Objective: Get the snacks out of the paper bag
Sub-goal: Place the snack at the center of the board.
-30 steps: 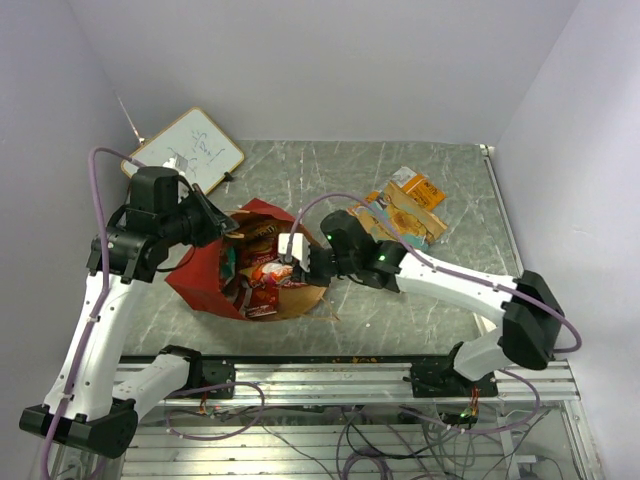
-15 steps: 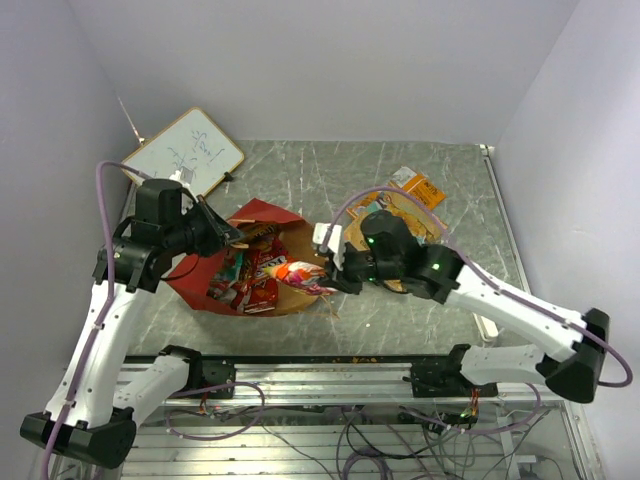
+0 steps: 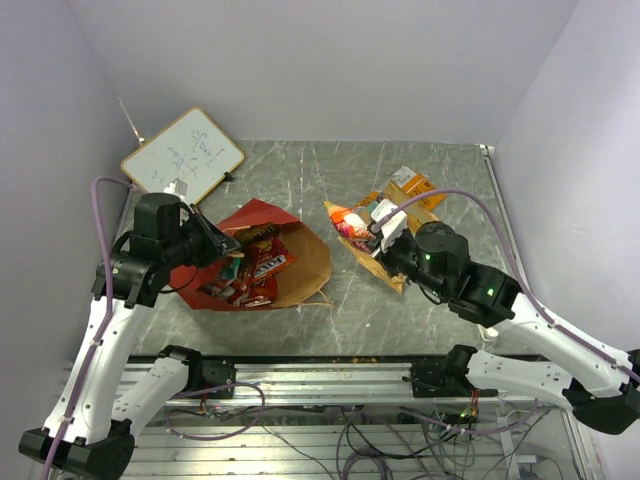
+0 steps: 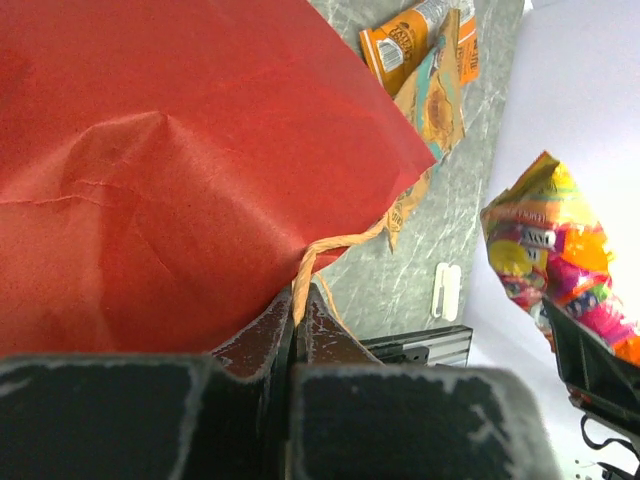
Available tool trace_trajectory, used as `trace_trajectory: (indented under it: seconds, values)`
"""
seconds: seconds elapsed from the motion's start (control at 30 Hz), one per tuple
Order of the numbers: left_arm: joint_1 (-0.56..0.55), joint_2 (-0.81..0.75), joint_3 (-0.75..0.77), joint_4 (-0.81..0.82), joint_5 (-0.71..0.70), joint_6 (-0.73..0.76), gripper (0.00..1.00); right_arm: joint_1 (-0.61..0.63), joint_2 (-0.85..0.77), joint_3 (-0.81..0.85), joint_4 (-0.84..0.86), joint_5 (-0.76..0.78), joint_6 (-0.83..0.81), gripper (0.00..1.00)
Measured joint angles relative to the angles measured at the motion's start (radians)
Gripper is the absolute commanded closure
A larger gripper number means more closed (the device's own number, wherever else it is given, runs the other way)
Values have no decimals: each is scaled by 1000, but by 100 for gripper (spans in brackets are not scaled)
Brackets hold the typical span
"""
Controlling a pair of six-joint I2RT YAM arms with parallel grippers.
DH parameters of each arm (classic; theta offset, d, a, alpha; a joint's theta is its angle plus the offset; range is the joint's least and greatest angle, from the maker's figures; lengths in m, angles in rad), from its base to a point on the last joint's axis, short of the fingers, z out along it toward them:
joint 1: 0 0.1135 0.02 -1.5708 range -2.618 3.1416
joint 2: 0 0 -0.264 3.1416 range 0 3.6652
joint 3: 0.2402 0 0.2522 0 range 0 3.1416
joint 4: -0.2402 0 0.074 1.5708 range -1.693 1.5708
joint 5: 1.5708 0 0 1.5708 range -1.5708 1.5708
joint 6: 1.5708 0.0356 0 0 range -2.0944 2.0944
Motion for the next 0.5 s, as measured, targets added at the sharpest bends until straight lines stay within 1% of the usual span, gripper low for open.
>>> trace_trajectory:
  seconds: [0.1, 0.2, 0.3, 0.5]
  values:
    - [0, 5, 14, 2, 1, 3, 93, -20, 15, -6, 18, 106, -5, 100]
    - [0, 23, 53, 2, 1, 18, 93, -112, 68, -7, 51, 161, -22, 100]
    - [0, 47, 97, 5, 2, 37, 93, -261, 151, -8, 81, 151, -50, 100]
    - [0, 52, 104, 45, 24, 60, 93, -549, 364, 0, 147, 82, -114, 100]
